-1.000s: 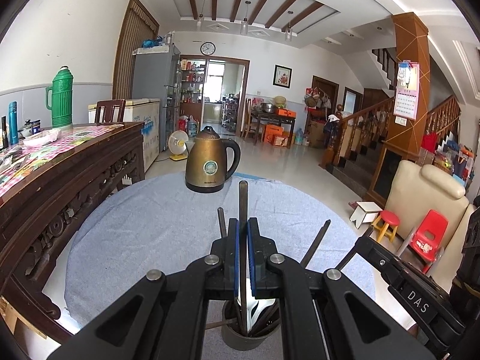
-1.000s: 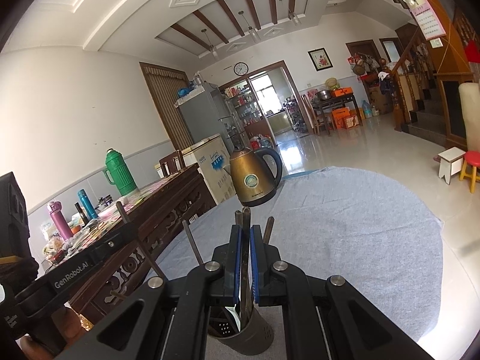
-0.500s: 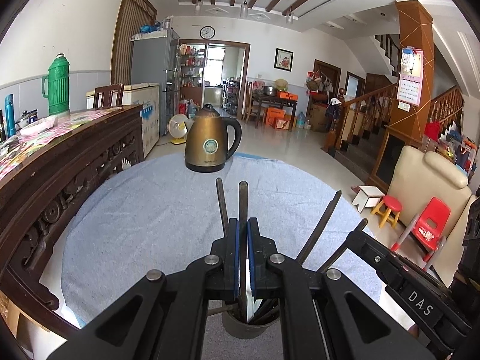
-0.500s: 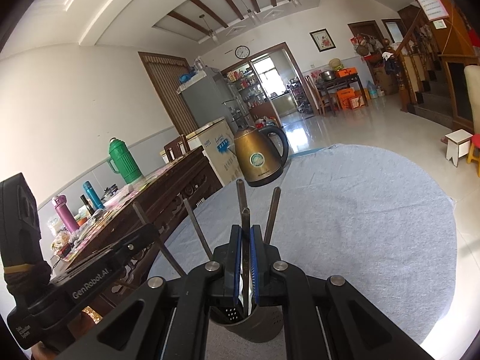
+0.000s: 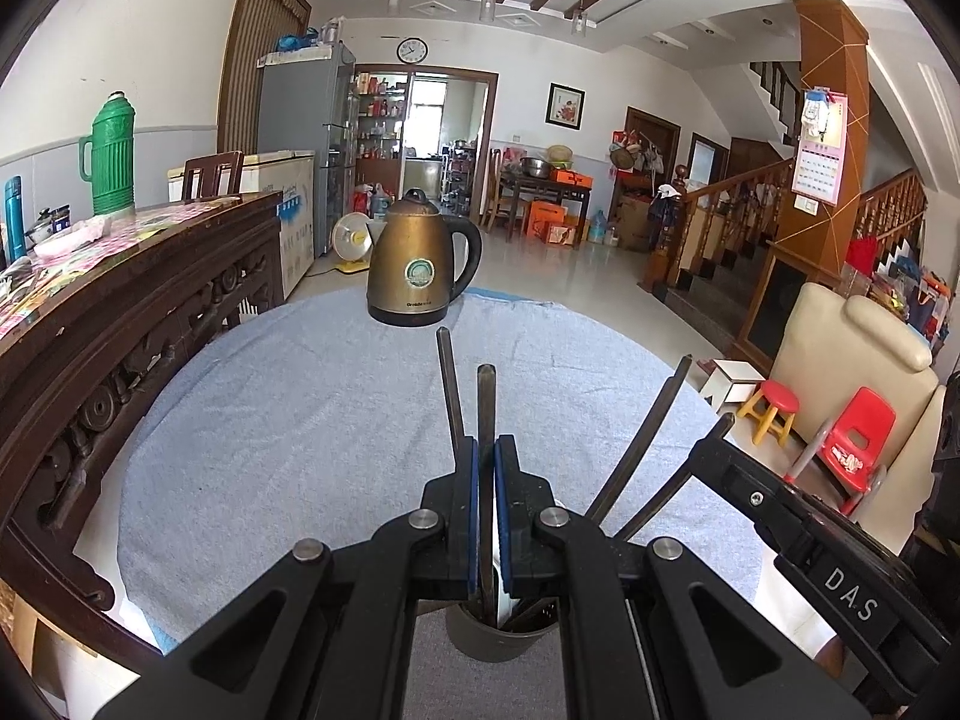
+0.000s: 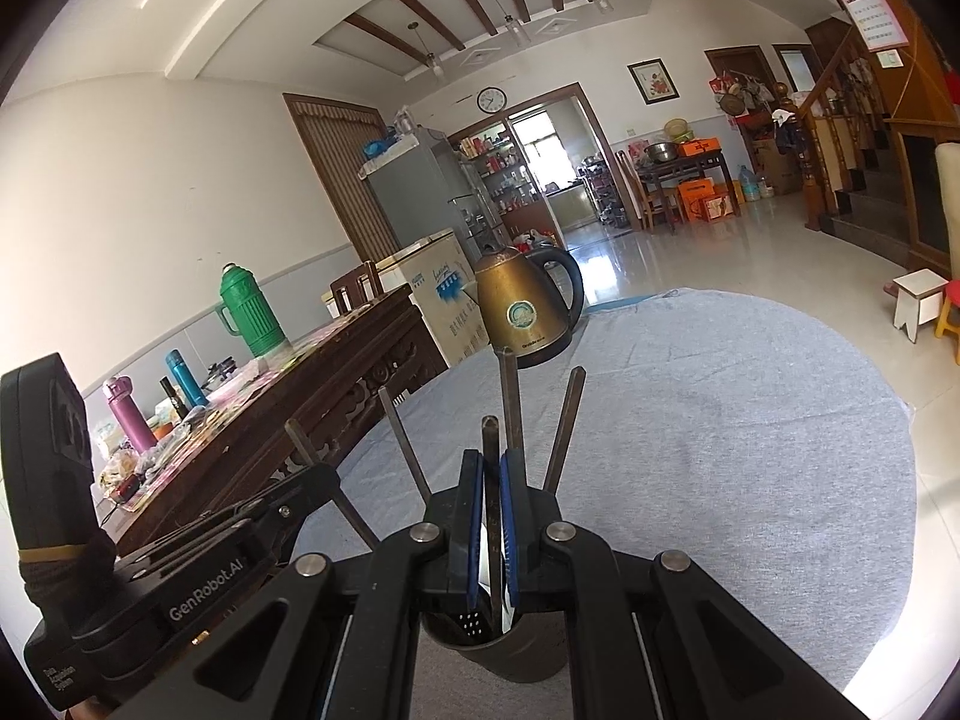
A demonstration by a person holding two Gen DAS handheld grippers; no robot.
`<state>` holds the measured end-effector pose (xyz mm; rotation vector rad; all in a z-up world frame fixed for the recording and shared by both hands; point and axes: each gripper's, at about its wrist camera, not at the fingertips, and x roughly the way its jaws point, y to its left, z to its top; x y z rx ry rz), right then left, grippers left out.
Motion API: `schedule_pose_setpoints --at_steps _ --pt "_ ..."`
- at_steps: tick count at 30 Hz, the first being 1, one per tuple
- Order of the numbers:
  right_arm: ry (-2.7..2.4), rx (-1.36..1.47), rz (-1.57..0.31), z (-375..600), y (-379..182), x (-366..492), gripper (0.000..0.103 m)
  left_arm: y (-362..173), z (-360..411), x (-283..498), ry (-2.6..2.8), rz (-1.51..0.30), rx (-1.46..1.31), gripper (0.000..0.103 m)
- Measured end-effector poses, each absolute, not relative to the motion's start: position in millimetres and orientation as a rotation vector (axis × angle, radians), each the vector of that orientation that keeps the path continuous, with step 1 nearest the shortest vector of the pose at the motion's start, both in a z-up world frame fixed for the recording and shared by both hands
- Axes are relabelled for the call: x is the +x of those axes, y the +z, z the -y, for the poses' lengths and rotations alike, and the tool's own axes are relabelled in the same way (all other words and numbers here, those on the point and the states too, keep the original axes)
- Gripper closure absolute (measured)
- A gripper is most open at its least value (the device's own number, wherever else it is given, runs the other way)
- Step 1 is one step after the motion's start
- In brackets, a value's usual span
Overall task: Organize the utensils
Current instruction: 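Lower the right tool's chopstick into the mesh cup while the left tool lowers its own, then open both tools to release the chopsticks into the mesh cup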
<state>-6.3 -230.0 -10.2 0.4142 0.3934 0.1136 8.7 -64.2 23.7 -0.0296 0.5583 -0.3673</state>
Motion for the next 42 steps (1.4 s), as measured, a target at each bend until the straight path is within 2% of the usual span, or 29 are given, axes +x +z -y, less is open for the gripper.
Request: schedule_pose_setpoints --at_steps 25,26,27,28,29,30,31,32,33,36,42 --pt "0.084 0.400 -0.396 225.5 -14.0 -10.7 0.095 26.2 62.4 12.6 -0.349 -0.604 0.007 0.096" --pt "0.077 0.401 -0.400 226.2 -14.2 -9.8 0.095 25.7 62.3 13.5 -0.346 -0.611 0.007 0.094" --pt "0.071 0.404 -0.404 227.0 -14.2 -8.8 0.095 24.7 61.6 13.9 -0.348 -0.617 0.009 0.084" --pt "0.066 0.411 -0.410 229.2 -14.7 -8.2 0.094 24.7 61.4 14.5 -0.351 -0.622 0.011 0.069" --pt "0.064 0.423 -0.418 232.4 -15.5 -7.9 0.090 24.6 61.5 13.3 -0.350 -0.623 0.013 0.060" --pt "0.062 0.433 -0.423 234.9 -15.8 -8.2 0.084 24.9 61.1 13.0 -0.342 -0.622 0.019 0.043" --pt "0.056 0.440 -0.424 237.3 -15.3 -9.0 0.071 26.3 60.8 11.6 -0.328 -0.612 0.029 0.039" --pt "0.049 0.448 -0.417 240.7 -13.9 -11.2 0.058 27.0 60.3 10.5 -0.321 -0.605 0.037 0.039" --pt "0.045 0.451 -0.403 243.0 -12.6 -14.5 0.053 28.2 60.4 9.5 -0.313 -0.601 0.051 0.038" --pt "0.032 0.429 -0.369 246.5 -4.9 -24.1 0.053 29.2 58.3 9.5 -0.294 -0.621 0.066 0.031" --pt "0.015 0.418 -0.356 250.6 3.8 -36.7 0.053 32.0 38.2 9.8 -0.248 -0.671 -0.002 0.029"
